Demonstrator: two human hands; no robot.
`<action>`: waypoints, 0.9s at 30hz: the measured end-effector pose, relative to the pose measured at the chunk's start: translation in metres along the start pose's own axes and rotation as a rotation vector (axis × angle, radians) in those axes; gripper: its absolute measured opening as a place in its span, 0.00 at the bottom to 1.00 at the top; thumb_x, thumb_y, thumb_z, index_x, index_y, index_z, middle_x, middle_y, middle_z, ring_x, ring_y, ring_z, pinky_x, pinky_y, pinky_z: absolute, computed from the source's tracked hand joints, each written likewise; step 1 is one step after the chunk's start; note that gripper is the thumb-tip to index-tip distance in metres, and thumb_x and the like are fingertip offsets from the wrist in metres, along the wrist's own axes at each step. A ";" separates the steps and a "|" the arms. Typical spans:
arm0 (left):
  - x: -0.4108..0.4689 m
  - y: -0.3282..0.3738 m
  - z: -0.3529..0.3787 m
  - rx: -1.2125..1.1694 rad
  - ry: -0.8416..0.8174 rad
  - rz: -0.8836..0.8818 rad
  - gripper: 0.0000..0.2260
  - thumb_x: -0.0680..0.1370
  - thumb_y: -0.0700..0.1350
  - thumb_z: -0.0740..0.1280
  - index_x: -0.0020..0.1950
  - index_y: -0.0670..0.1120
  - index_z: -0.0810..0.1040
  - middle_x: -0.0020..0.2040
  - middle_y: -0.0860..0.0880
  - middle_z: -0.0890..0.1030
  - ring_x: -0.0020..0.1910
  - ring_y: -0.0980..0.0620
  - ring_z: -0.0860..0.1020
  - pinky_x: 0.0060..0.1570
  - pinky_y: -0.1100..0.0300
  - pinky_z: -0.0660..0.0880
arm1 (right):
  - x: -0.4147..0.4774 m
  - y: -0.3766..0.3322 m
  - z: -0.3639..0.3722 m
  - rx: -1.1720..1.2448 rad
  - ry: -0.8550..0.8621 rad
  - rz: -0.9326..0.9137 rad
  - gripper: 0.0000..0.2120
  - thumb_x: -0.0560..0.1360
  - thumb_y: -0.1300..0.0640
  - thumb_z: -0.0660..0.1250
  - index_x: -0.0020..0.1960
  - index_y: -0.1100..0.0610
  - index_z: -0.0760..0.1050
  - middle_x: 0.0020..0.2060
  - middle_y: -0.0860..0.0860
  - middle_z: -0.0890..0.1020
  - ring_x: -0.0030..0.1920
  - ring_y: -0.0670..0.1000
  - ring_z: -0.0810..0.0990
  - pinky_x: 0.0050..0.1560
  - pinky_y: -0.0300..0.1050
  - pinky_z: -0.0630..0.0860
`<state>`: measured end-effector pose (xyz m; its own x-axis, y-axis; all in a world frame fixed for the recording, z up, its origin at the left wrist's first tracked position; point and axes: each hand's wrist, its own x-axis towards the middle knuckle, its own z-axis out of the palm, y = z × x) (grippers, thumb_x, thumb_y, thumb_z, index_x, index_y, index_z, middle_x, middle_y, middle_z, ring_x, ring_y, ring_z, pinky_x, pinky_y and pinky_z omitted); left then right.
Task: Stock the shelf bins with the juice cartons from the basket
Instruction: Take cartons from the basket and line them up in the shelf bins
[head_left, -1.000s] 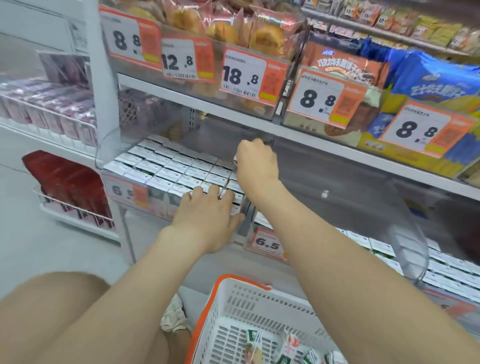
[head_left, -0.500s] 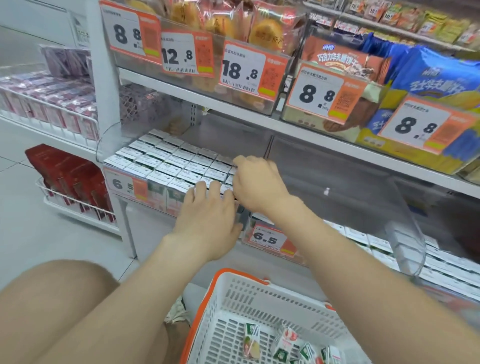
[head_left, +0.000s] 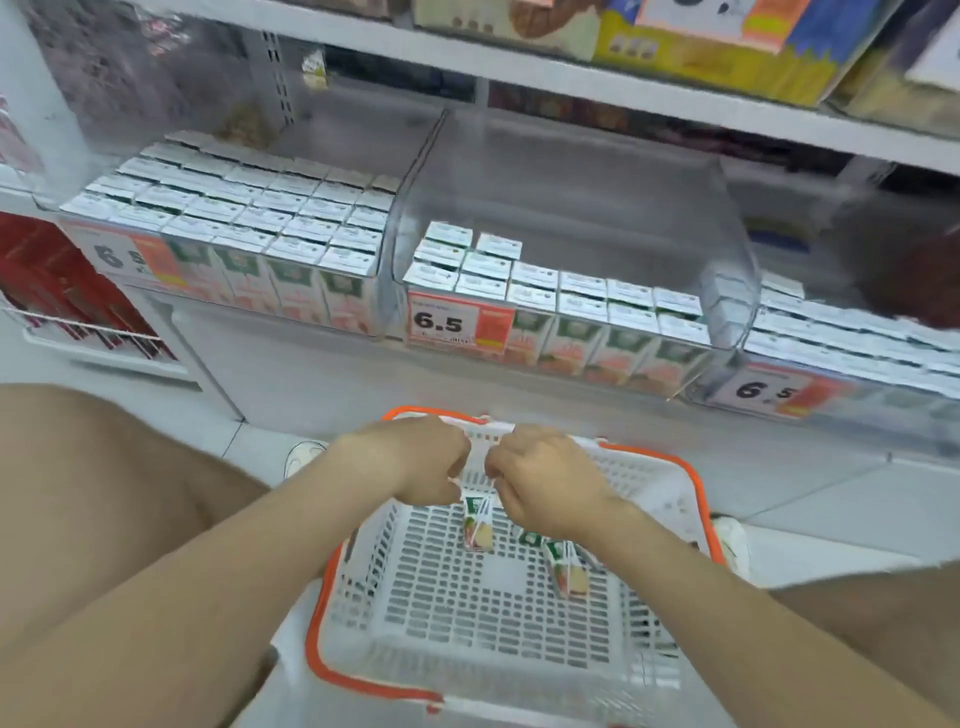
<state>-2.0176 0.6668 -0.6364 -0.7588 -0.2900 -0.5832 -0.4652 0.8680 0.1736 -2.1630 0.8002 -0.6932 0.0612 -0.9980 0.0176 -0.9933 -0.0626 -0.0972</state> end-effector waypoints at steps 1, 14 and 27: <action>0.013 0.002 0.011 0.011 -0.059 0.018 0.17 0.84 0.54 0.64 0.69 0.47 0.76 0.67 0.45 0.78 0.65 0.42 0.76 0.59 0.54 0.74 | -0.007 0.005 0.011 -0.006 -0.166 0.055 0.10 0.75 0.59 0.60 0.44 0.57 0.80 0.38 0.54 0.81 0.41 0.60 0.80 0.40 0.51 0.77; 0.147 -0.002 0.172 -0.158 -0.067 -0.065 0.16 0.85 0.49 0.63 0.72 0.48 0.71 0.68 0.45 0.68 0.59 0.41 0.78 0.61 0.44 0.77 | -0.064 0.073 0.130 0.186 -0.504 0.573 0.26 0.77 0.66 0.64 0.75 0.59 0.69 0.67 0.59 0.77 0.67 0.61 0.77 0.63 0.54 0.76; 0.210 0.008 0.237 -0.270 -0.003 -0.222 0.35 0.82 0.50 0.69 0.83 0.45 0.55 0.74 0.40 0.63 0.69 0.34 0.70 0.64 0.42 0.75 | -0.046 0.062 0.192 0.318 -0.483 0.614 0.39 0.76 0.70 0.66 0.82 0.56 0.55 0.73 0.61 0.64 0.66 0.64 0.74 0.55 0.57 0.77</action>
<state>-2.0727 0.7086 -0.9454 -0.6248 -0.4580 -0.6323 -0.7225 0.6462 0.2459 -2.2087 0.8404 -0.8907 -0.3734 -0.7468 -0.5504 -0.7935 0.5644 -0.2275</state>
